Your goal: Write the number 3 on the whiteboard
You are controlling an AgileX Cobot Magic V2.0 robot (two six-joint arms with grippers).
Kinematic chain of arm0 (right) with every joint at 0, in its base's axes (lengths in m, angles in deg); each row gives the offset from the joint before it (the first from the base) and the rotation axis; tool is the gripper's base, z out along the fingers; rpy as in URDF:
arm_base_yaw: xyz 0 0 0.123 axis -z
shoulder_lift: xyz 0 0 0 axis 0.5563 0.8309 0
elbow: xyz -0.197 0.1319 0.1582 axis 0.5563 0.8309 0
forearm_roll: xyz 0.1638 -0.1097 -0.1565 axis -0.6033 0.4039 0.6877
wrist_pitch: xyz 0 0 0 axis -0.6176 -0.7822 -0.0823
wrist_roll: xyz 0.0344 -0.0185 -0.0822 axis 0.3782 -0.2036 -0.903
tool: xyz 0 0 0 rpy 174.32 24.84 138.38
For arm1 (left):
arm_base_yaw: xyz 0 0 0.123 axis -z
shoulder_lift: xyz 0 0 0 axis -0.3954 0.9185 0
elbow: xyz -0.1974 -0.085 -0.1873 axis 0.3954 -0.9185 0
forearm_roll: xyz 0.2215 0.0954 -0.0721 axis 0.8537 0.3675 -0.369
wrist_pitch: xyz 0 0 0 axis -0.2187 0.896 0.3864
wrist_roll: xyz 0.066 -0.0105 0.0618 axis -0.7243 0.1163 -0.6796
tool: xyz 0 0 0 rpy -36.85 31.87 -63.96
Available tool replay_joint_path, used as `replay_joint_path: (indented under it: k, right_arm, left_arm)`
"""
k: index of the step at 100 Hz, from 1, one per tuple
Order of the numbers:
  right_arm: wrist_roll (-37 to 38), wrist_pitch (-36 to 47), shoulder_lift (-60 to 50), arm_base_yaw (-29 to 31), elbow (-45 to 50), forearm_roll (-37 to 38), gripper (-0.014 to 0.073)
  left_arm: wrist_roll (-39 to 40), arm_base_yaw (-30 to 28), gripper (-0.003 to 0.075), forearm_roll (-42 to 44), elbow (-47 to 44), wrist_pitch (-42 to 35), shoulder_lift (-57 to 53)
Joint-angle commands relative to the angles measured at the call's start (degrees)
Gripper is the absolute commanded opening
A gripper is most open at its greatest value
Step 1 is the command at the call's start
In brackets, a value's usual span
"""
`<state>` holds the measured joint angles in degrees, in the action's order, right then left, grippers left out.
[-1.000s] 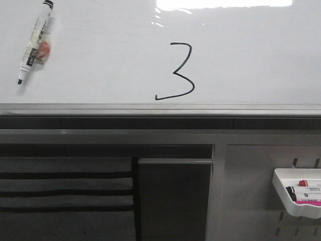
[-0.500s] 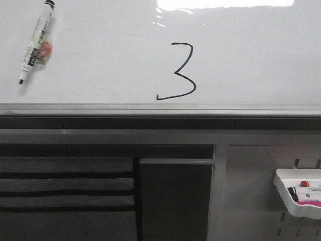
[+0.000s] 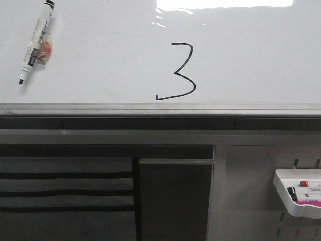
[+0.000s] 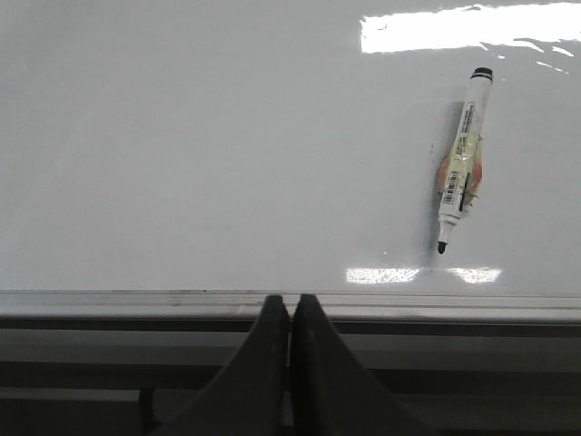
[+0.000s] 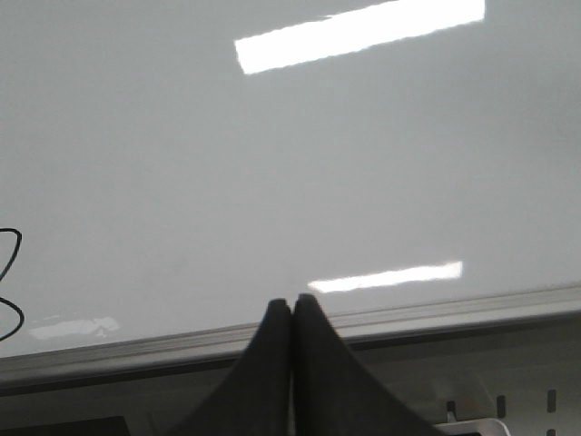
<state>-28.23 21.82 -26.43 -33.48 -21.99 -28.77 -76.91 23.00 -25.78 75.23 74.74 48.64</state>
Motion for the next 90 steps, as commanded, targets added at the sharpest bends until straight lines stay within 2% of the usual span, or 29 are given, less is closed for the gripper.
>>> replay_joint_path:
  k: [1, 29, 32, 33, 36, 39, 44, 90]
  right_arm:
    - [-0.66, 4.16, -0.86, -0.13, 1.55, 0.85, -0.0069]
    - [-0.44, 4.90, -0.86, -0.13, 1.55, 1.11, -0.0069]
    - [1.72, 4.44, -0.86, -0.13, 1.55, 4.11, -0.0069]
    - [2.78, 4.33, -0.86, -0.13, 1.55, 7.13, -0.0069]
    - [11.58, 4.31, -0.86, -0.13, 1.55, 15.71, -0.0069]
    - [20.50, 5.04, -0.86, -0.13, 1.55, 28.11, -0.0069]
    - [31.53, 6.65, -0.86, -0.13, 1.55, 38.86, -0.0069]
    - [33.08, 7.90, -0.86, -0.13, 1.55, 37.32, -0.0069]
  left_arm:
    - [-0.01, 0.52, -0.0020, -0.48, -0.48, -4.23, -1.46]
    - [-0.01, 0.52, -0.0020, -0.48, -0.48, -4.23, -1.46]
    - [-0.01, 0.52, -0.0020, -0.48, -0.48, -4.23, -1.46]
    - [-0.01, 0.52, -0.0020, -0.48, -0.48, -4.23, -1.46]
    - [-0.01, 0.52, -0.0020, -0.48, -0.48, -4.23, -1.46]
    - [-0.01, 0.52, -0.0020, -0.48, -0.48, -4.23, -1.46]
    - [-0.01, 0.52, -0.0020, -0.48, -0.48, -4.23, -1.46]
    - [-0.01, 0.52, -0.0020, -0.48, -0.48, -4.23, -1.46]
